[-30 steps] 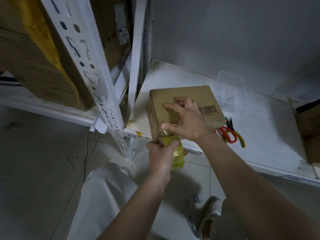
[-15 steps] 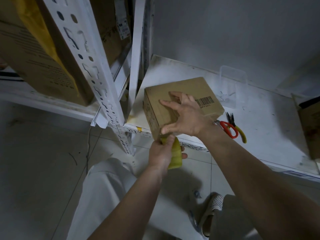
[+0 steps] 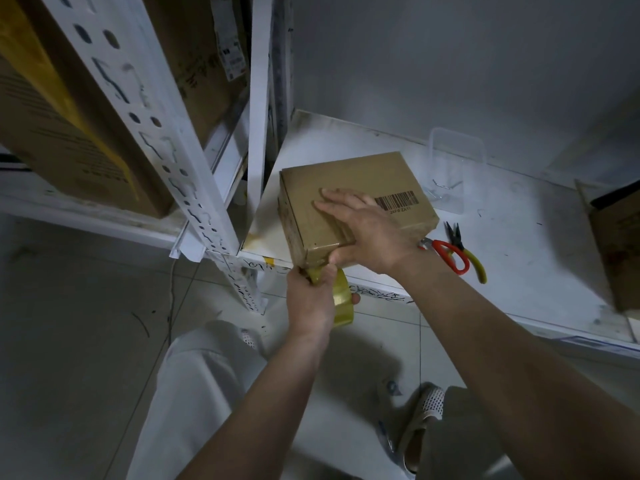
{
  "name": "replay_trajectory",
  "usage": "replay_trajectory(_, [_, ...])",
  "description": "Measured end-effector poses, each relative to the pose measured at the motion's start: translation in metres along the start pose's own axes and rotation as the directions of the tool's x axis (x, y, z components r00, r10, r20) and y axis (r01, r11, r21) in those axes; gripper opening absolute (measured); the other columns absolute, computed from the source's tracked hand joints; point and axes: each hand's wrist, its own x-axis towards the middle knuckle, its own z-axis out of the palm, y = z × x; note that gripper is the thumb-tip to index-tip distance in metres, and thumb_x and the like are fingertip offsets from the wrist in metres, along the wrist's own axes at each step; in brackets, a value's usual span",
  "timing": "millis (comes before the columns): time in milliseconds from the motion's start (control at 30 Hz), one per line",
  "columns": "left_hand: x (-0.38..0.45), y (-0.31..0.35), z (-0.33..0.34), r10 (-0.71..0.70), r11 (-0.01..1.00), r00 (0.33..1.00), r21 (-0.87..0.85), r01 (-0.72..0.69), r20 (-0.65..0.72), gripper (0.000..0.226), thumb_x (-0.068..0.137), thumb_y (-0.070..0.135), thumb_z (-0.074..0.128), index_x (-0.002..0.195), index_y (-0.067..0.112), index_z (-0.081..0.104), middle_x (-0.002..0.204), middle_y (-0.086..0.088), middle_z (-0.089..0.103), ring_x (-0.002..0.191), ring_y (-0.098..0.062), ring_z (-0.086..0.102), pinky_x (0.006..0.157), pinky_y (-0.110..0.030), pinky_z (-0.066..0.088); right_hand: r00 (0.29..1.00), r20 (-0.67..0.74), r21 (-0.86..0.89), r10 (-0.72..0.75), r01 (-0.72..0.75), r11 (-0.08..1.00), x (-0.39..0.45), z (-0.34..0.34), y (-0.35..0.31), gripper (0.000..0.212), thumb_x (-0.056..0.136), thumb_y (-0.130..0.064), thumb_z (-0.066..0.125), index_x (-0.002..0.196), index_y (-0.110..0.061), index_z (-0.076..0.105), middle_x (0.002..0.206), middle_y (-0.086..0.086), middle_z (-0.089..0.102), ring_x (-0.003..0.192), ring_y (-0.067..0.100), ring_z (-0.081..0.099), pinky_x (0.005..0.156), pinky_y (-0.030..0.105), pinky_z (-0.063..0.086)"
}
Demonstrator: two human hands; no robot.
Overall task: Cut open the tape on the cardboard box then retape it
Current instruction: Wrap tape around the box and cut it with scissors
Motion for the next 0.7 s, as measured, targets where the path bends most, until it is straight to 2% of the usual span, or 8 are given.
replay_trajectory(167, [-0.006, -0.005, 0.001, -0.059, 0.993, 0.998, -0.106, 0.059, 0.004, 0.033, 0.091, 0.012, 0.059, 0.116, 0.002, 0.04, 0.102, -0.019, 0.066, 0.05, -0.021, 0.068, 0.047, -0.03, 0.055, 0.999, -0.031, -0.04, -0.006, 0.005, 0.999, 0.0, 0.005, -0.001, 0.088, 0.074, -0.033, 0.075, 0.147, -0.03, 0.025, 0.156, -0.012, 0.016, 0.143, 0.013, 0.01, 0.114, 0.031, 0.01])
replay_trajectory(367, [0.008, 0.013, 0.004, -0.071, 0.997, 0.997, -0.004, 0.071, -0.015, 0.019, 0.087, 0.01, 0.059, 0.104, 0.002, 0.06, 0.1, -0.025, 0.067, 0.042, -0.025, 0.064, 0.041, -0.028, 0.05, 0.997, -0.074, -0.108, 0.01, -0.018, 0.994, 0.003, 0.012, -0.001, 0.083, 0.082, -0.037, 0.067, 0.149, -0.029, 0.017, 0.158, -0.011, 0.009, 0.145, 0.011, 0.003, 0.113, 0.027, 0.002])
replay_trajectory(500, [0.013, 0.017, 0.006, -0.09, 0.995, 0.995, 0.042, 0.092, -0.037, 0.04, 0.083, 0.008, 0.059, 0.119, 0.004, 0.043, 0.109, -0.021, 0.063, 0.044, -0.027, 0.066, 0.041, -0.029, 0.049, 0.971, -0.238, 0.027, 0.024, -0.019, 0.999, -0.012, 0.014, 0.0, 0.068, 0.08, -0.043, 0.067, 0.141, -0.027, 0.041, 0.151, -0.003, 0.031, 0.14, 0.016, 0.022, 0.113, 0.033, 0.016])
replay_trajectory(533, [0.013, 0.015, 0.006, -0.082, 0.995, 0.996, 0.045, 0.083, -0.035, 0.04, 0.083, 0.006, 0.058, 0.12, 0.006, 0.041, 0.111, -0.021, 0.063, 0.045, -0.027, 0.066, 0.042, -0.03, 0.05, 0.907, -0.407, 0.129, 0.111, -0.063, 0.99, -0.022, 0.019, 0.005, 0.057, 0.08, -0.044, 0.065, 0.132, -0.024, 0.053, 0.141, 0.001, 0.043, 0.131, 0.018, 0.034, 0.108, 0.033, 0.027])
replay_trajectory(600, [0.01, 0.011, 0.007, -0.062, 0.998, 0.998, 0.032, 0.063, -0.032, 0.037, 0.084, 0.005, 0.056, 0.118, 0.011, 0.041, 0.109, -0.019, 0.063, 0.046, -0.025, 0.067, 0.047, -0.031, 0.052, 0.575, -0.682, 0.402, 0.451, -0.22, 0.889, -0.045, 0.027, 0.024, 0.034, 0.084, -0.033, 0.058, 0.11, -0.011, 0.062, 0.118, 0.009, 0.052, 0.11, 0.023, 0.049, 0.092, 0.032, 0.042])
replay_trajectory(633, [0.008, 0.01, 0.007, -0.054, 0.998, 0.998, 0.023, 0.055, -0.036, 0.035, 0.086, 0.006, 0.056, 0.116, 0.014, 0.041, 0.106, -0.018, 0.064, 0.047, -0.024, 0.068, 0.051, -0.032, 0.053, 0.392, -0.674, 0.539, 0.626, -0.318, 0.78, -0.055, 0.033, 0.039, 0.024, 0.087, -0.022, 0.055, 0.105, -0.007, 0.061, 0.114, 0.011, 0.051, 0.104, 0.026, 0.052, 0.088, 0.033, 0.044])
replay_trajectory(667, [0.008, 0.009, 0.007, -0.045, 0.999, 0.998, 0.016, 0.045, -0.039, 0.034, 0.087, 0.006, 0.056, 0.116, 0.015, 0.041, 0.103, -0.017, 0.065, 0.048, -0.022, 0.068, 0.054, -0.033, 0.053, 0.282, -0.606, 0.604, 0.744, -0.445, 0.661, -0.062, 0.039, 0.055, 0.021, 0.088, -0.013, 0.053, 0.107, -0.005, 0.059, 0.116, 0.012, 0.05, 0.105, 0.028, 0.052, 0.088, 0.033, 0.043])
replay_trajectory(700, [0.007, 0.009, 0.008, -0.038, 0.999, 0.998, 0.009, 0.038, -0.042, 0.034, 0.087, 0.007, 0.055, 0.116, 0.016, 0.041, 0.098, -0.015, 0.065, 0.048, -0.022, 0.068, 0.056, -0.035, 0.053, 0.271, -0.524, 0.567, 0.807, -0.596, 0.568, -0.066, 0.046, 0.071, 0.024, 0.09, -0.01, 0.051, 0.113, -0.004, 0.057, 0.121, 0.013, 0.049, 0.109, 0.028, 0.052, 0.09, 0.033, 0.042])
